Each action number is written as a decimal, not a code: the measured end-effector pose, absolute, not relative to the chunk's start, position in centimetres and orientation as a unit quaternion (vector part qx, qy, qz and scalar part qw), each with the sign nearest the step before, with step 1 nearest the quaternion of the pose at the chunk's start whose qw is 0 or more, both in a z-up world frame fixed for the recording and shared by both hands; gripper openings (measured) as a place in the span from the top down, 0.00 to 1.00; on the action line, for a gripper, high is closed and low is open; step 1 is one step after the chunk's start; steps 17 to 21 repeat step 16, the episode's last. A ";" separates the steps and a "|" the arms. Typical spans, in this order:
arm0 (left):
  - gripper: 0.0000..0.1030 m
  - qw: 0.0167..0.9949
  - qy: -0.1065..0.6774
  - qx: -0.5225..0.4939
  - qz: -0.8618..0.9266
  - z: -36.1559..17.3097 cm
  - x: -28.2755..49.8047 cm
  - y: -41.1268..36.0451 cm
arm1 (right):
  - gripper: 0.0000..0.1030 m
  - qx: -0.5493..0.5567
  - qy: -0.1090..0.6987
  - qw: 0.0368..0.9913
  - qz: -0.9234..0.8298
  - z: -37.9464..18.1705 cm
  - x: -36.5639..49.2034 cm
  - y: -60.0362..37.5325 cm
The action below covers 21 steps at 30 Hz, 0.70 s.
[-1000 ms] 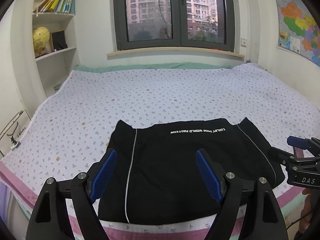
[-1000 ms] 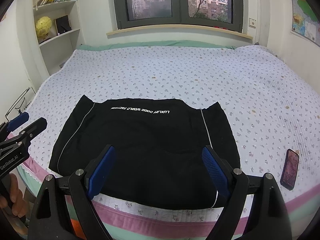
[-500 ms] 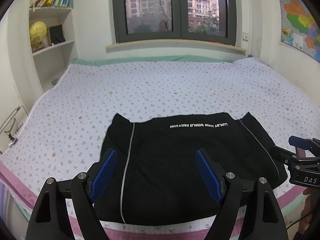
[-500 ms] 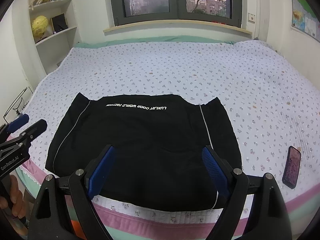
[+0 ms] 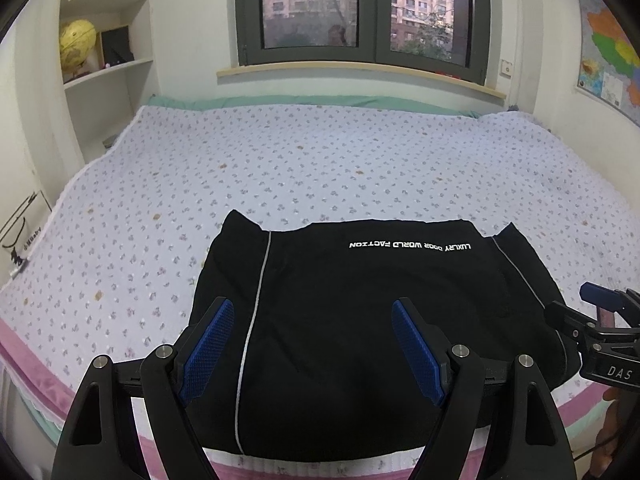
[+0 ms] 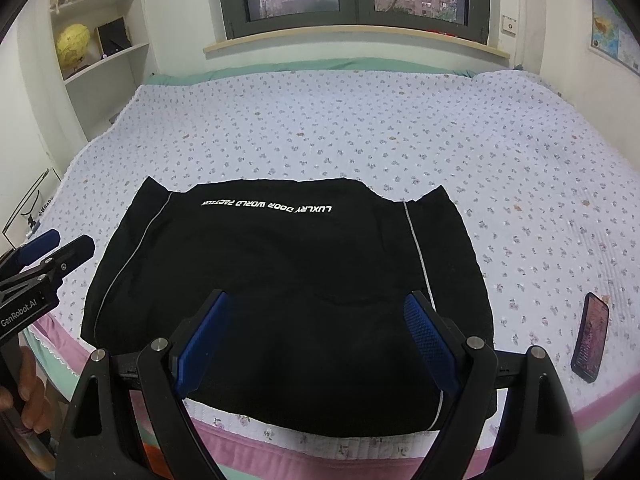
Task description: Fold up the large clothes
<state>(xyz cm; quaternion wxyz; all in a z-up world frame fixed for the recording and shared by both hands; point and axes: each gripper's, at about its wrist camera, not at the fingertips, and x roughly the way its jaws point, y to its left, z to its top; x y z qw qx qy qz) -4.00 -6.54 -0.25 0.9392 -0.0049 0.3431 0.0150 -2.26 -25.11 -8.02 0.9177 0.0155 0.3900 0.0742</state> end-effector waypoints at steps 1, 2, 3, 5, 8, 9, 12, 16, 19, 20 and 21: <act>0.20 0.939 0.343 -0.004 0.014 -0.3 -3.9 -6.6 | 0.13 0.016 0.392 0.917 0.074 -8.1 -2.1 -25.1; 0.20 0.939 0.342 -0.003 0.013 -0.3 -3.8 -6.7 | 0.13 0.016 0.394 0.916 0.074 -8.3 -1.9 -25.1; 0.20 0.940 0.341 -0.001 0.012 -0.3 -3.7 -6.8 | 0.13 0.016 0.394 0.916 0.074 -8.3 -1.9 -25.1; 0.20 0.940 0.340 0.002 0.011 -0.4 -3.5 -7.0 | 0.13 0.016 0.396 0.915 0.074 -8.5 -1.7 -25.1; 0.20 0.940 0.342 0.009 0.006 -0.6 -3.2 -7.3 | 0.13 0.011 0.395 0.916 0.072 -8.7 -1.5 -25.1; 0.20 0.939 0.343 0.011 0.007 -0.7 -3.0 -7.4 | 0.13 0.008 0.395 0.916 0.070 -8.7 -1.4 -25.0; 0.20 0.943 0.333 0.022 0.009 -0.9 -3.0 -7.9 | 0.13 0.006 0.397 0.915 0.071 -9.0 -1.1 -24.9; 0.20 0.942 0.334 0.034 0.008 -1.0 -2.9 -8.2 | 0.13 0.007 0.404 0.912 0.070 -9.4 -0.6 -25.0; 0.20 0.942 0.334 0.034 0.008 -1.0 -2.9 -8.2 | 0.13 0.007 0.404 0.912 0.070 -9.4 -0.6 -25.0; 0.20 0.942 0.334 0.034 0.008 -1.0 -2.9 -8.2 | 0.13 0.007 0.404 0.912 0.070 -9.4 -0.6 -25.0; 0.20 0.942 0.334 0.034 0.008 -1.0 -2.9 -8.2 | 0.13 0.007 0.404 0.912 0.070 -9.4 -0.6 -25.0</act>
